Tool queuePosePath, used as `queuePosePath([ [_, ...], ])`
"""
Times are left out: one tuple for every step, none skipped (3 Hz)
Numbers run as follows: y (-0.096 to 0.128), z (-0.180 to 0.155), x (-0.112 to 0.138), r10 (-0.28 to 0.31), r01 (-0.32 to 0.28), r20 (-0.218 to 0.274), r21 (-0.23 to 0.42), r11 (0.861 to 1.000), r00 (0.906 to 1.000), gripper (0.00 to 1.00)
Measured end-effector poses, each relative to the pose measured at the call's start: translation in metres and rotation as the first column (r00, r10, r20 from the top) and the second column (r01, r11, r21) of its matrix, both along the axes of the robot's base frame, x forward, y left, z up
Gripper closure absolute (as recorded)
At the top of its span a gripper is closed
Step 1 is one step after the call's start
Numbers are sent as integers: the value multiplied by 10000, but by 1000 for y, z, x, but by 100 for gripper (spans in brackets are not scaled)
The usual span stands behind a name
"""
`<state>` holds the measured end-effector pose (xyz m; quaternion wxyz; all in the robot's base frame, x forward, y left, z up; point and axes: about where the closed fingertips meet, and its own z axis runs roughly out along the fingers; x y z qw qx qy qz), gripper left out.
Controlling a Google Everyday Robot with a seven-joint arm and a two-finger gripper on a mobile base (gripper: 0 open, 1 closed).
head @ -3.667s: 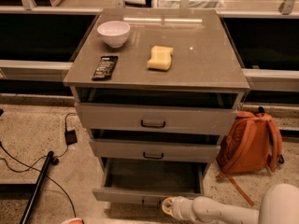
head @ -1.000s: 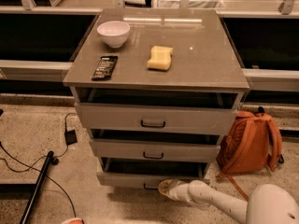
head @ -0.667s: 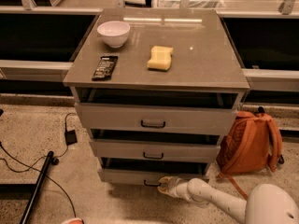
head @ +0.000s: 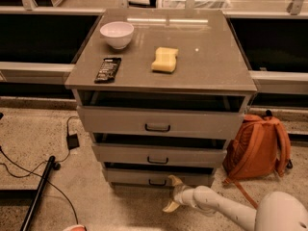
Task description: Close bottom drawer
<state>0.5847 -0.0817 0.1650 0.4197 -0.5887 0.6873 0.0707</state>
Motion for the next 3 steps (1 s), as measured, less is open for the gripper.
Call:
queuePosePath([
  [3,0,-8,0,0,0,-1,10000,10000,0],
  [6,6,-14,148,-149,107,11,9999,9998,0],
  [-5,26,-48,770,-775,158,329,9965,9969,0],
])
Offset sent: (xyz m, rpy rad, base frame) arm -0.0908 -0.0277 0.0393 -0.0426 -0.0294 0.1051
